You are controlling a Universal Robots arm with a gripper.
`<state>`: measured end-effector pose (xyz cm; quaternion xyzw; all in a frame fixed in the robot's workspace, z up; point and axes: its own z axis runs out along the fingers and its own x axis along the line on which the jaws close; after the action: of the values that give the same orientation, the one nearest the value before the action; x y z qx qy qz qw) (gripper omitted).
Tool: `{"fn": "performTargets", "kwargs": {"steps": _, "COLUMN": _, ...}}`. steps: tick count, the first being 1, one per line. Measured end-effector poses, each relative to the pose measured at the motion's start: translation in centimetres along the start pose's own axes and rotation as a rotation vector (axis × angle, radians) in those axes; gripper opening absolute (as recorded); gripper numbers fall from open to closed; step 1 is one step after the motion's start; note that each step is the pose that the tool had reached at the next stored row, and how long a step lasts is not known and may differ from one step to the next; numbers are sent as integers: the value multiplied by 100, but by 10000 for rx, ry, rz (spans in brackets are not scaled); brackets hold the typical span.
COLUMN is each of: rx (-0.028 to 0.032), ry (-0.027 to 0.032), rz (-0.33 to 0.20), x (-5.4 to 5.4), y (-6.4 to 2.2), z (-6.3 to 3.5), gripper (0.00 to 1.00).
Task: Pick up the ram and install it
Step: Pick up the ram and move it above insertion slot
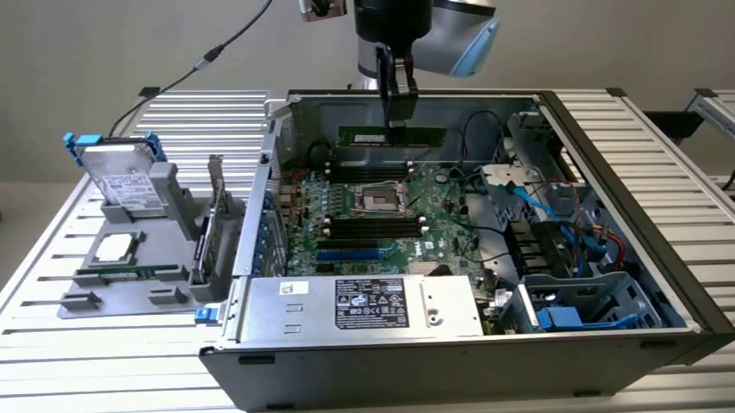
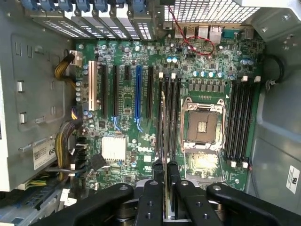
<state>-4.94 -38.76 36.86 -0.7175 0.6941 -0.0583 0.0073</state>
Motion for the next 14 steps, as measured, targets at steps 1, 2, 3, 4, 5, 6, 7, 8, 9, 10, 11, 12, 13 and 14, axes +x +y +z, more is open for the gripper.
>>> {"fn": "performTargets", "kwargs": {"steps": 1, "rx": 26, "ry": 1, "rz": 22, "x": -5, "y": 8, "z": 7, "gripper": 15}}
{"fn": "performTargets", "kwargs": {"steps": 2, "rx": 53, "ry": 3, "rz": 46, "x": -10, "y": 17, "z": 15, "gripper": 15}}
{"fn": "performTargets", "kwargs": {"steps": 3, "rx": 77, "ry": 7, "rz": 68, "x": -16, "y": 25, "z": 21, "gripper": 15}}
{"fn": "performTargets", "kwargs": {"steps": 4, "rx": 102, "ry": 12, "rz": 91, "x": -22, "y": 33, "z": 28, "gripper": 15}}
{"fn": "performTargets", "kwargs": {"steps": 5, "rx": 125, "ry": 14, "rz": 113, "x": -27, "y": 40, "z": 34, "gripper": 15}}
{"fn": "performTargets", "kwargs": {"steps": 6, "rx": 151, "ry": 17, "rz": 137, "x": -32, "y": 48, "z": 41, "gripper": 15}}
{"fn": "performTargets", "kwargs": {"steps": 7, "rx": 177, "ry": 19, "rz": 160, "x": -37, "y": 57, "z": 48, "gripper": 15}}
{"fn": "performTargets", "kwargs": {"steps": 8, "rx": 202, "ry": 22, "rz": 183, "x": -42, "y": 65, "z": 56, "gripper": 15}}
{"fn": "performTargets", "kwargs": {"steps": 9, "rx": 225, "ry": 24, "rz": 204, "x": -47, "y": 74, "z": 64, "gripper": 15}}
{"fn": "performTargets", "kwargs": {"steps": 10, "rx": 246, "ry": 29, "rz": 223, "x": -51, "y": 83, "z": 71, "gripper": 15}}
{"fn": "performTargets", "kwargs": {"steps": 11, "rx": 270, "ry": 32, "rz": 244, "x": -56, "y": 93, "z": 79, "gripper": 15}}
{"fn": "performTargets", "kwargs": {"steps": 12, "rx": 293, "ry": 34, "rz": 263, "x": -60, "y": 102, "z": 87, "gripper": 15}}
{"fn": "performTargets", "kwargs": {"steps": 13, "rx": 318, "ry": 36, "rz": 282, "x": -64, "y": 111, "z": 95, "gripper": 15}}
{"fn": "performTargets", "kwargs": {"steps": 14, "rx": 349, "ry": 37, "rz": 300, "x": -67, "y": 120, "z": 102, "gripper": 15}}
